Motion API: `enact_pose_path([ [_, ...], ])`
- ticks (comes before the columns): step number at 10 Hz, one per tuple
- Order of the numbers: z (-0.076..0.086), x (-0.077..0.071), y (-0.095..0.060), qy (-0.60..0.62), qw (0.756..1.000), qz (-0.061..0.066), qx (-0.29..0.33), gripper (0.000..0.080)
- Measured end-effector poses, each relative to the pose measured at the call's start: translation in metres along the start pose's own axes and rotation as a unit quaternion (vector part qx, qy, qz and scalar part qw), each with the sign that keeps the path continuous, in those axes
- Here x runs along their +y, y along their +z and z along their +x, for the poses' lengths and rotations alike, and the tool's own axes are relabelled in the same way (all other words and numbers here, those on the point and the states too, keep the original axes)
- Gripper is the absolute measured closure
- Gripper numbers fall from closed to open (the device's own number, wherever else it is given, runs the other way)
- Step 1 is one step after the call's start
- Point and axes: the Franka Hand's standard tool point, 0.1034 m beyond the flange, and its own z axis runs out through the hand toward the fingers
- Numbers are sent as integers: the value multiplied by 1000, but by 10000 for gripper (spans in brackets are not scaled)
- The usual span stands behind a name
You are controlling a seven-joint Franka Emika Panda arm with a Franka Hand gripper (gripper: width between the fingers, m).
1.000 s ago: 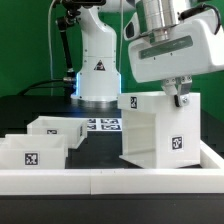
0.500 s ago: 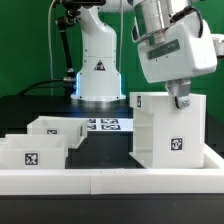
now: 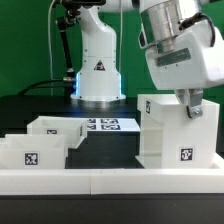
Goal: Assemble drawer
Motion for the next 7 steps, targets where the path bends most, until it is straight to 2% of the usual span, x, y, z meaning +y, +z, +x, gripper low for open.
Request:
enact_pose_path([
  [2, 2, -11, 3, 9, 1000, -3, -5, 754],
  [4, 3, -12, 3, 12, 1000, -18, -12, 754],
  [7, 3, -11, 3, 9, 1000, -21, -13, 754],
])
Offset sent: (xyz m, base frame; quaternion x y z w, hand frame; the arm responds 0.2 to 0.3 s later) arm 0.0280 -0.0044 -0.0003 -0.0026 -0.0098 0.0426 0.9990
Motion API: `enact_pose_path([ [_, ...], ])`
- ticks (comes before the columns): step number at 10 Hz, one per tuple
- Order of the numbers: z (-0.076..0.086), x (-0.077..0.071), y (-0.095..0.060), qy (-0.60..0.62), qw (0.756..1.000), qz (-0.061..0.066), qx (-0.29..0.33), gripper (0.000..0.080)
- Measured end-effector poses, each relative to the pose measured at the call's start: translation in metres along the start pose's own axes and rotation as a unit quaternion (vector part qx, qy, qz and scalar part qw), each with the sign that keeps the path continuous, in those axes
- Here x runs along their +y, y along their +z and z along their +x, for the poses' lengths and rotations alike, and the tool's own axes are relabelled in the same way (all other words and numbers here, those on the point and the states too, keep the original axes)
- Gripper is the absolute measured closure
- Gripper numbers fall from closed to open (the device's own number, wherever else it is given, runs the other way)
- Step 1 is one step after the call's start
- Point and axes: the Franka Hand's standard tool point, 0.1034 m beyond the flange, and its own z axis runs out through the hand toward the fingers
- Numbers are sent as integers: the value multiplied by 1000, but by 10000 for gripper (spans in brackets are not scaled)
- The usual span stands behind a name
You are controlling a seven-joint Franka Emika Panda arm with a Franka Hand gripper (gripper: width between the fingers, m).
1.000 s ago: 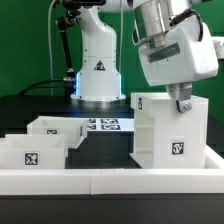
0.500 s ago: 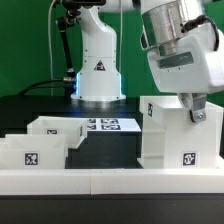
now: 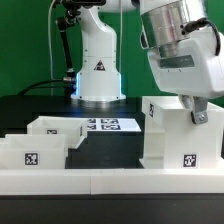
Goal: Assemble drawer
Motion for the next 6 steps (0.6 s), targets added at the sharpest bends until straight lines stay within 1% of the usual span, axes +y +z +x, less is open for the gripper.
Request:
enact_pose_path([
  [1, 0, 0, 0, -1, 1000, 0, 0, 574],
  [2, 0, 0, 0, -4, 1000, 1, 0, 439],
  [3, 0, 1, -2, -43, 999, 1, 0, 439],
  [4, 2, 4, -5, -94, 996, -7, -4, 257],
  [5, 5, 6, -10, -152, 988, -11, -8, 184],
  [6, 9, 6, -18, -197, 980, -8, -8, 184],
])
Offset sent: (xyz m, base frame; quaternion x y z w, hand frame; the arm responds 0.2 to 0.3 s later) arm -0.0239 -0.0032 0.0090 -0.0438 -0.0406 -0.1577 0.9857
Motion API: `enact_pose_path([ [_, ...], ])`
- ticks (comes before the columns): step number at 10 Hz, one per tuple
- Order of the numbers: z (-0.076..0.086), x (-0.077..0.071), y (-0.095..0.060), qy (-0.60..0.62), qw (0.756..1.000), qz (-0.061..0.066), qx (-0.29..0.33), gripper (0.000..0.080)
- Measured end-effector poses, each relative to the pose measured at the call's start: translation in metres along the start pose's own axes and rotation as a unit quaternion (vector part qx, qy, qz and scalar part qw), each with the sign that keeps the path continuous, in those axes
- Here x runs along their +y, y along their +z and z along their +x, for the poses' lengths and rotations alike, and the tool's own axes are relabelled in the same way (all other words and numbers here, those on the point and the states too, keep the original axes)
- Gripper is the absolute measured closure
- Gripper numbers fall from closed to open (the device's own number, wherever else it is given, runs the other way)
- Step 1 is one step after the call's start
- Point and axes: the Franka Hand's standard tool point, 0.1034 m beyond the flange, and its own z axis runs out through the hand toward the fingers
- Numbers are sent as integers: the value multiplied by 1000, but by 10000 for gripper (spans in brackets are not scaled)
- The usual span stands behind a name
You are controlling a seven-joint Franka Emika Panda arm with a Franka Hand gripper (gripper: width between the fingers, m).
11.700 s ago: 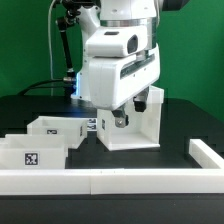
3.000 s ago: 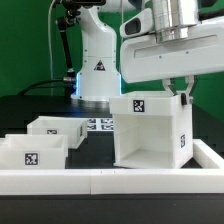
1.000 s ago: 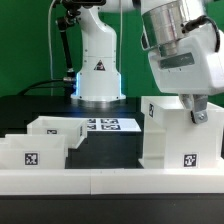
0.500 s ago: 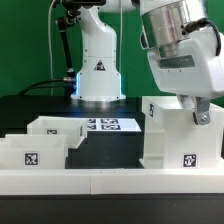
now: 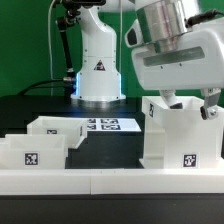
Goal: Assemble drawer
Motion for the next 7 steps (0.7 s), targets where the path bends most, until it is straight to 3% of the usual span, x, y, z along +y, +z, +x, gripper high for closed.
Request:
enact_pose_path([
  [4, -4, 2, -29, -107, 994, -1, -10, 150],
  [7, -3, 4, -27, -131, 991, -2, -11, 150],
])
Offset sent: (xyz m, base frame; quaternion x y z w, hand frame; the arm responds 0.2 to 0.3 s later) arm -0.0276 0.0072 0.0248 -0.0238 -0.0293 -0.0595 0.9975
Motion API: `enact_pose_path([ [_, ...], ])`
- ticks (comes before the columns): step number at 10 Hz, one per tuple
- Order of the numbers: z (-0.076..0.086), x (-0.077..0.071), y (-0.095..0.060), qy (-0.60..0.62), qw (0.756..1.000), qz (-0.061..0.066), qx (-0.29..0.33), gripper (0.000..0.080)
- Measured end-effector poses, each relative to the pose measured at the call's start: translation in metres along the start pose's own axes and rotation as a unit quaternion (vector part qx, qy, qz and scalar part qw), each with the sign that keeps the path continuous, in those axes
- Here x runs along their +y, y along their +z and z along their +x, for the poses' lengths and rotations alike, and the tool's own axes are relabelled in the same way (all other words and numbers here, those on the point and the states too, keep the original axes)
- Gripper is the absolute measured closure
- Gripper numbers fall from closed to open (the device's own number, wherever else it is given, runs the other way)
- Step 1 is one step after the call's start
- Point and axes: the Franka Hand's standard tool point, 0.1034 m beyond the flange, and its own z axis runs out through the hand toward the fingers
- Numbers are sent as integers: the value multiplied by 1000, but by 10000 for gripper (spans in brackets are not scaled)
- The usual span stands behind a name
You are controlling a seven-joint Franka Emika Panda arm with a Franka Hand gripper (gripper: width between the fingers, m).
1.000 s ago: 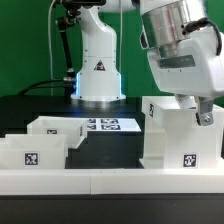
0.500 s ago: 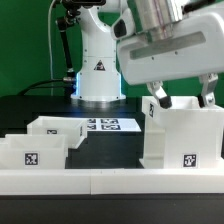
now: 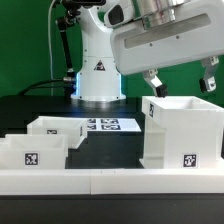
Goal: Assemble drawer
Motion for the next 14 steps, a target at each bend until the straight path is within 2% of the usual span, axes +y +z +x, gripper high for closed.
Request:
enact_pose_path([
  [1, 1, 1, 0, -52, 999, -2, 0, 150],
  [2, 2, 8, 0, -159, 987, -19, -3, 150],
  [3, 8, 16, -3, -248, 968, -31, -3, 150],
  [8, 15, 24, -6, -386, 922, -37, -5, 150],
  [9, 27, 41, -14, -448, 892, -61, -4, 150],
  [12, 36, 71, -20, -483, 869, -102, 26, 150],
  [13, 37, 77, -20, -483, 869, -105, 32, 150],
  [14, 37, 77, -19, -482, 869, -105, 31, 150],
])
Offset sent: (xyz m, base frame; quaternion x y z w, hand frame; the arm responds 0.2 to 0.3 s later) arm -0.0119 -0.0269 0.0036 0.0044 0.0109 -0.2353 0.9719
